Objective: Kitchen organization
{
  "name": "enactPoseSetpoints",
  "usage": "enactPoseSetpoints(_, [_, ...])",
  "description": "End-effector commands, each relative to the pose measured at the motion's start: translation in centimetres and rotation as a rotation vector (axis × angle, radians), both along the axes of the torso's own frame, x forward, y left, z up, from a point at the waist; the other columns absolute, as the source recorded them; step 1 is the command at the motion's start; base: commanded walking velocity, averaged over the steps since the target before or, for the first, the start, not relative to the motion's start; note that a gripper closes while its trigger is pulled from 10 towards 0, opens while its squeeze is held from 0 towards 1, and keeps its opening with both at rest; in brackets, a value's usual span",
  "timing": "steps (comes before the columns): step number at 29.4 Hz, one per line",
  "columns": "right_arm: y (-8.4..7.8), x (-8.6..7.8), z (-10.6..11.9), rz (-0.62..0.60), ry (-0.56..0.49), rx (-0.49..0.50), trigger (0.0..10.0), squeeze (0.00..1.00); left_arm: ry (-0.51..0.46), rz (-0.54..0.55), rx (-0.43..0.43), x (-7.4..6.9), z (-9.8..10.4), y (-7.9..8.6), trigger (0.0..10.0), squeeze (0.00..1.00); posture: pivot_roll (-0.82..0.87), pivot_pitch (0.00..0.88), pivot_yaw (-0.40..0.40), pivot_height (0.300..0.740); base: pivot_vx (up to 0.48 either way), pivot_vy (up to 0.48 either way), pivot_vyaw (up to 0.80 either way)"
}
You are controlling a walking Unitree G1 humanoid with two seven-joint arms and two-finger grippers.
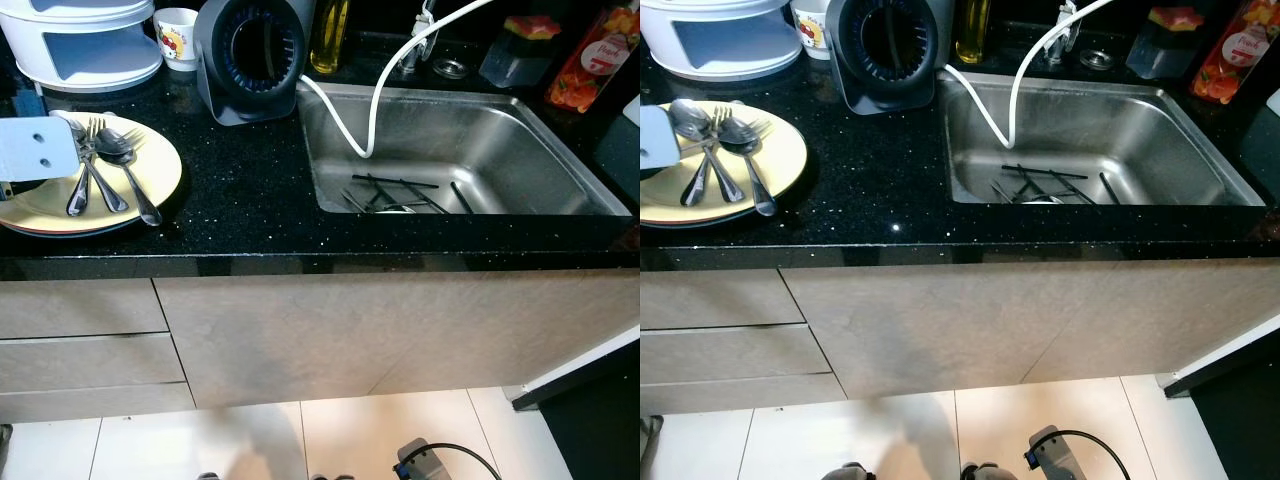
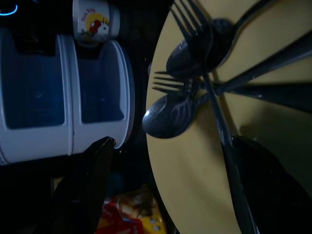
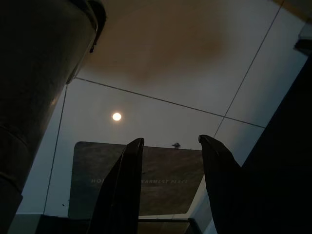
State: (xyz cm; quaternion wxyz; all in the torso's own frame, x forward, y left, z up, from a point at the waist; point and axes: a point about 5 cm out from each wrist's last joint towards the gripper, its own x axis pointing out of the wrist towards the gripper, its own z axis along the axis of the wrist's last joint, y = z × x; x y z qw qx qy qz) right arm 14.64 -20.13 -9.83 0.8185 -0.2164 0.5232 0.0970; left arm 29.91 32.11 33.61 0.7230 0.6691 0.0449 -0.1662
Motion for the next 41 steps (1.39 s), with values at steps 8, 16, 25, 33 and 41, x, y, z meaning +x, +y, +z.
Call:
enactPoseSetpoints(8, [-0.5,-0.6,-0.2,0.007,0.021,-0.018,10.0,0.0,0.06,0.004,-0.214,-0.3,0.5,0.1,10.0,0.0,0.18,0.116,-0.097,0.74,0.0,0.0,0.0])
enactPoseSetpoints(16, [-0.5,-0.6,-0.2,0.001,0.02,-0.015,10.0,0.0,0.18,0.1,-0.314,-0.3,-1.4,0.8,10.0,0.0,0.18,0.118,-0.095,0.74,0.0,0.0,0.0])
enactPoseSetpoints(25, [-0.4,-0.7,-0.2,-0.007,0.02,-0.013,10.0,0.0,0.226,0.17,-0.569,-0.1,-2.7,1.6,10.0,0.0,0.18,0.122,-0.088,0.74,0.0,0.0,0.0])
enactPoseSetpoints(33, [-0.4,-0.8,-0.2,-0.01,0.02,-0.011,10.0,0.0,0.225,0.176,-0.718,0.2,-2.6,1.4,10.0,0.0,0.18,0.124,-0.085,0.74,0.0,0.0,0.0])
enactPoseSetpoints(41, [-0.4,-0.8,-0.2,-0.014,0.022,-0.011,10.0,0.0,0.235,0.188,-0.918,0.5,-3.0,2.3,10.0,0.0,0.17,0.126,-0.084,0.74,0.0,0.0,0.0])
